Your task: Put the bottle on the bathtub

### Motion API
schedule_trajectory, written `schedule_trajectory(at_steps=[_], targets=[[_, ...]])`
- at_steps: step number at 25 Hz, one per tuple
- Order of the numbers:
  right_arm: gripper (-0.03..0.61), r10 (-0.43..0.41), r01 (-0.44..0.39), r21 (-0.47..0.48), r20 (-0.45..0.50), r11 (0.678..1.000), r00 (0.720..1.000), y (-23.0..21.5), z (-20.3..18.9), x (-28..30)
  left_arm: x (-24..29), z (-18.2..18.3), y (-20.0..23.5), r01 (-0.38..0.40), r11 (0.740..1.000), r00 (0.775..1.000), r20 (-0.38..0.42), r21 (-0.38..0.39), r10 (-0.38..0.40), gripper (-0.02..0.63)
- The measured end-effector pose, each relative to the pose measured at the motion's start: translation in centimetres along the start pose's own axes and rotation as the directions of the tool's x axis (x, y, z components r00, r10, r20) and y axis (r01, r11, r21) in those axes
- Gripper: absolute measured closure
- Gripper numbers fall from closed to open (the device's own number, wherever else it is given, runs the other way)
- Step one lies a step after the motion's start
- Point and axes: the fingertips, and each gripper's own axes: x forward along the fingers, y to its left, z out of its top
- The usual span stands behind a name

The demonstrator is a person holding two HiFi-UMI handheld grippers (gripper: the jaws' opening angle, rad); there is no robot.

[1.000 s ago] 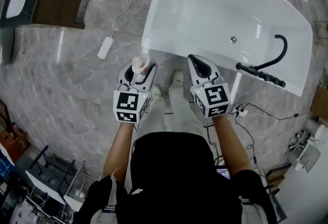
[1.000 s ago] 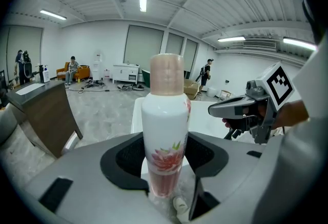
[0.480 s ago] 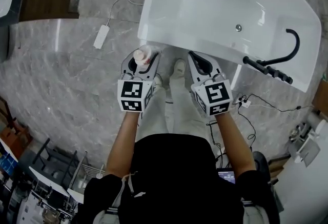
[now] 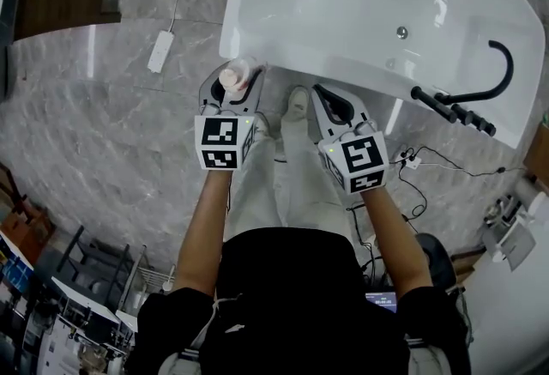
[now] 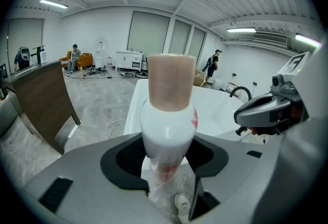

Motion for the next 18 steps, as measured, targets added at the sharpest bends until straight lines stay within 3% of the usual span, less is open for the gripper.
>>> schedule_trajectory(at_steps=[18], targets=[[0.554, 0.027, -0.028, -0.014, -0.036, 1.0, 0.999, -0.5, -2.1, 3.3, 4.2, -1.3, 2.3, -0.063, 0.997, 0.998, 0.026, 0.049, 0.062, 0.379]])
